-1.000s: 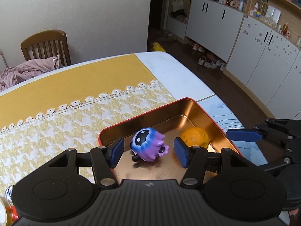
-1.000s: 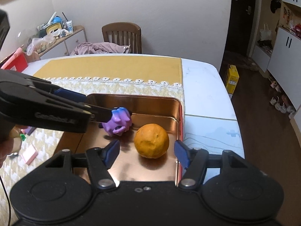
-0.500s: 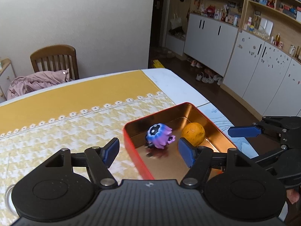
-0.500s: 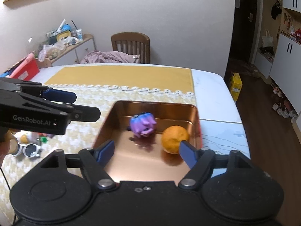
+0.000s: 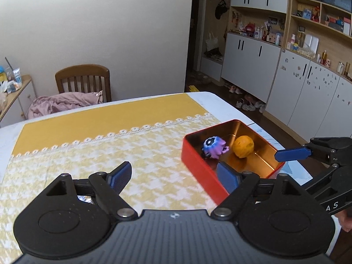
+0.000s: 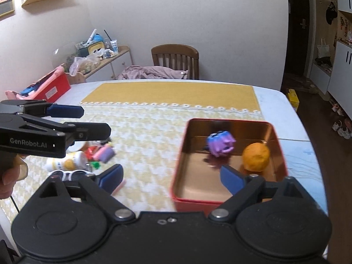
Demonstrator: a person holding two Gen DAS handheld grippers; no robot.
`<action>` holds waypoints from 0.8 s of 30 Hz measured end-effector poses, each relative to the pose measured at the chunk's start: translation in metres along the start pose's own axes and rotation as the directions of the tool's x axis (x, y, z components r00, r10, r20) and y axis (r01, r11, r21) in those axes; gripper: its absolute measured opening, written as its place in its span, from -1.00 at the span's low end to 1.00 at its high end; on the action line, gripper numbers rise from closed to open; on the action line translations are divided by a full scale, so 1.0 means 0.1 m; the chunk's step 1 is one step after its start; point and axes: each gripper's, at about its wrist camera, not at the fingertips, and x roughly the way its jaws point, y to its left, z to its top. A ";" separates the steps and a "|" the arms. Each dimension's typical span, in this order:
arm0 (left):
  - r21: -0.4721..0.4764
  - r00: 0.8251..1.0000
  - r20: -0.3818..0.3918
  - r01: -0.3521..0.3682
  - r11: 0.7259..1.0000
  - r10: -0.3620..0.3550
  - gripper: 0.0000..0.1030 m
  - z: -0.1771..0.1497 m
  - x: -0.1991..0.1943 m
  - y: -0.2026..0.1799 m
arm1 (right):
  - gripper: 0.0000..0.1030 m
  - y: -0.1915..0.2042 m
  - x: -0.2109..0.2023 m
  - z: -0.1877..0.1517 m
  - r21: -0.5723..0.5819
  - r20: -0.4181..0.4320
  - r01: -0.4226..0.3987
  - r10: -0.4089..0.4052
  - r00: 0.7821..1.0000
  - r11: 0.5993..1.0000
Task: Organize rigid objects
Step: 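Open both tools to release the orange and plush figure, then withdraw, then grasp the white sunglasses with the right tool while the left tool grasps the white bottle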
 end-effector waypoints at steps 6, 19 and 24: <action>-0.007 1.000 0.004 -0.002 1.000 0.002 0.64 -0.19 -0.22 0.32 | 1.00 0.38 0.02 -0.08 -0.002 0.003 -0.014 0.014 1.000 1.000; -0.052 0.996 -0.084 0.000 0.999 -0.005 0.65 -0.63 -0.37 1.12 | 1.00 1.20 0.35 -0.32 -0.081 -0.067 -0.023 0.018 0.998 0.996; -0.046 0.990 -0.137 0.006 0.999 -0.012 0.65 -0.80 -0.29 1.37 | 1.00 1.37 0.49 -0.34 -0.089 -0.083 -0.023 0.016 0.996 0.996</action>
